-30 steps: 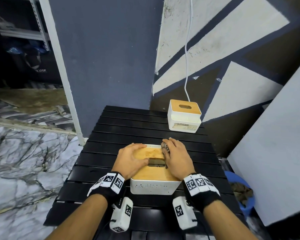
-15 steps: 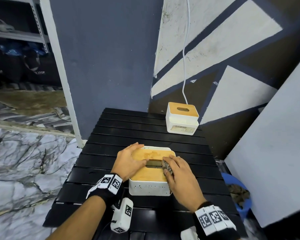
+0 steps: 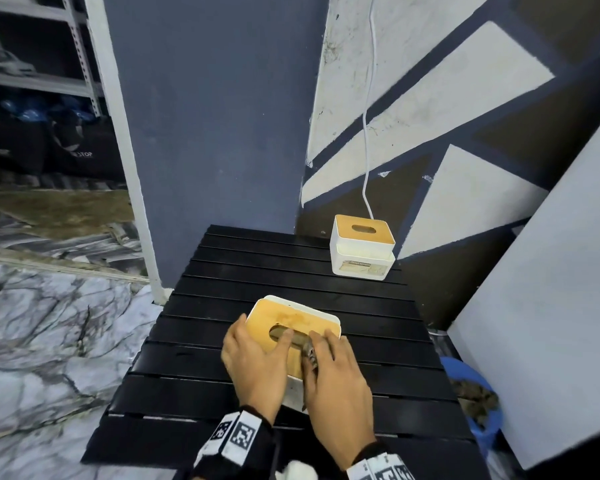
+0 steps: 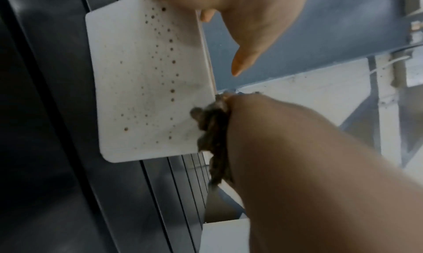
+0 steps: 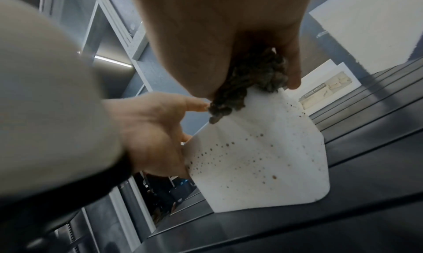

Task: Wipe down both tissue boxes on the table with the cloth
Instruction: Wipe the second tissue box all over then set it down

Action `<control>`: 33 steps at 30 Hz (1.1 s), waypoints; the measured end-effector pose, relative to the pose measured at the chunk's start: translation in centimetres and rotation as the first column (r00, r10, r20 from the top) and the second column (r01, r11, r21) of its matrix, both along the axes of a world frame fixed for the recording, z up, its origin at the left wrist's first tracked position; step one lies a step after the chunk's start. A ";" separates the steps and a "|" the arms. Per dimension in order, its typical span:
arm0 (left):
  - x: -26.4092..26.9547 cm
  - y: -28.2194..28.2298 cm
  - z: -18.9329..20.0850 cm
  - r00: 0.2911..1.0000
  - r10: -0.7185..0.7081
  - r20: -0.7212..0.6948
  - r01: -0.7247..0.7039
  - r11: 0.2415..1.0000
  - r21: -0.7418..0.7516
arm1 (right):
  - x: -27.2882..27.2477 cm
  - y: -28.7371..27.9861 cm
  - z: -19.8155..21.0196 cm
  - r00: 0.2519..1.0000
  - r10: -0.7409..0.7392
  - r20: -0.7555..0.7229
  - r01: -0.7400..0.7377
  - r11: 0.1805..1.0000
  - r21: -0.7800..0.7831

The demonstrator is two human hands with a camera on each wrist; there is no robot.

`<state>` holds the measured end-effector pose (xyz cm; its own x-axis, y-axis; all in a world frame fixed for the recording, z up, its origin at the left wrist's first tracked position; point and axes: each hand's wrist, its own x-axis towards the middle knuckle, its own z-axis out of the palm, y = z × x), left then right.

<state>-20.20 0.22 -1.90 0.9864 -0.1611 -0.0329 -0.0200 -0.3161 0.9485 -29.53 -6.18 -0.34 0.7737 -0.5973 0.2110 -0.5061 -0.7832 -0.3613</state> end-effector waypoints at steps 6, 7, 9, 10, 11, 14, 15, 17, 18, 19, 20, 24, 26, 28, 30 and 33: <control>2.3 -0.8 -0.7 0.992 -0.092 0.090 0.087 0.995 0.052 | -1.8 -1.5 1.0 0.985 0.158 -0.068 -0.156 0.987 0.035; 2.9 -0.9 -0.7 0.988 -0.129 0.088 0.125 0.991 0.054 | -1.8 -2.3 1.2 0.978 0.199 -0.066 -0.196 0.980 0.045; 4.1 -0.9 -0.7 0.977 -0.208 0.057 0.204 0.977 0.059 | -2.0 -4.0 1.5 0.952 0.290 -0.099 -0.286 0.957 0.053; 4.7 -0.9 -0.6 0.967 -0.250 0.041 0.247 0.967 0.066 | -2.1 -4.8 1.6 0.935 0.334 -0.123 -0.330 0.943 0.047; 5.3 -0.9 -0.5 0.954 -0.298 0.030 0.295 0.953 0.076 | -2.1 -5.6 1.8 0.917 0.373 -0.143 -0.370 0.928 0.047; 6.7 -0.9 -0.2 0.897 -0.441 0.014 0.437 0.893 0.109 | -2.3 -7.2 2.1 0.872 0.457 -0.177 -0.453 0.889 0.067; 7.1 -0.9 0.0 0.877 -0.481 0.007 0.477 0.871 0.115 | -2.4 -7.3 2.1 0.863 0.475 -0.171 -0.469 0.880 0.078; 7.6 -1.1 0.2 0.838 -0.546 0.004 0.542 0.833 0.115 | -2.7 -6.8 1.9 0.875 0.466 -0.131 -0.451 0.883 0.131; 7.8 -1.1 0.2 0.824 -0.566 0.013 0.561 0.820 0.110 | -2.8 -6.2 1.6 0.888 0.447 -0.108 -0.430 0.890 0.151; 7.9 -1.2 0.1 0.816 -0.577 0.030 0.571 0.813 0.109 | -2.8 -5.7 1.2 0.903 0.422 -0.086 -0.408 0.902 0.143; 7.8 -1.2 0.0 0.810 -0.583 0.059 0.574 0.810 0.115 | -2.7 -5.2 0.8 0.917 0.392 -0.069 -0.383 0.917 0.113; 7.9 -1.2 -0.7 0.798 -0.588 0.135 0.575 0.809 0.123 | 0.0 -5.2 0.6 0.944 0.315 -0.101 -0.312 0.949 0.046; 8.1 -1.2 -0.8 0.794 -0.588 0.157 0.574 0.809 0.126 | 2.9 -6.4 0.6 0.945 0.310 -0.104 -0.307 0.951 0.046; 8.2 -1.2 -0.9 0.793 -0.581 0.183 0.564 0.814 0.139 | 6.0 -7.5 0.7 0.944 0.311 -0.113 -0.307 0.950 0.050; 8.1 -1.3 -1.2 0.794 -0.573 0.203 0.553 0.820 0.151 | 8.0 -8.2 0.6 0.944 0.302 -0.131 -0.299 0.953 0.040; 8.0 -1.3 -1.5 0.806 -0.551 0.218 0.529 0.835 0.154 | 7.9 -7.9 0.6 0.945 0.307 -0.113 -0.305 0.952 0.041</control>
<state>-12.17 -1.12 -3.43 0.7182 -0.6776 0.1583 -0.4360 -0.2608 0.8613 -21.63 -14.09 0.28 0.9384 -0.3313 0.0978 -0.2828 -0.8994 -0.3333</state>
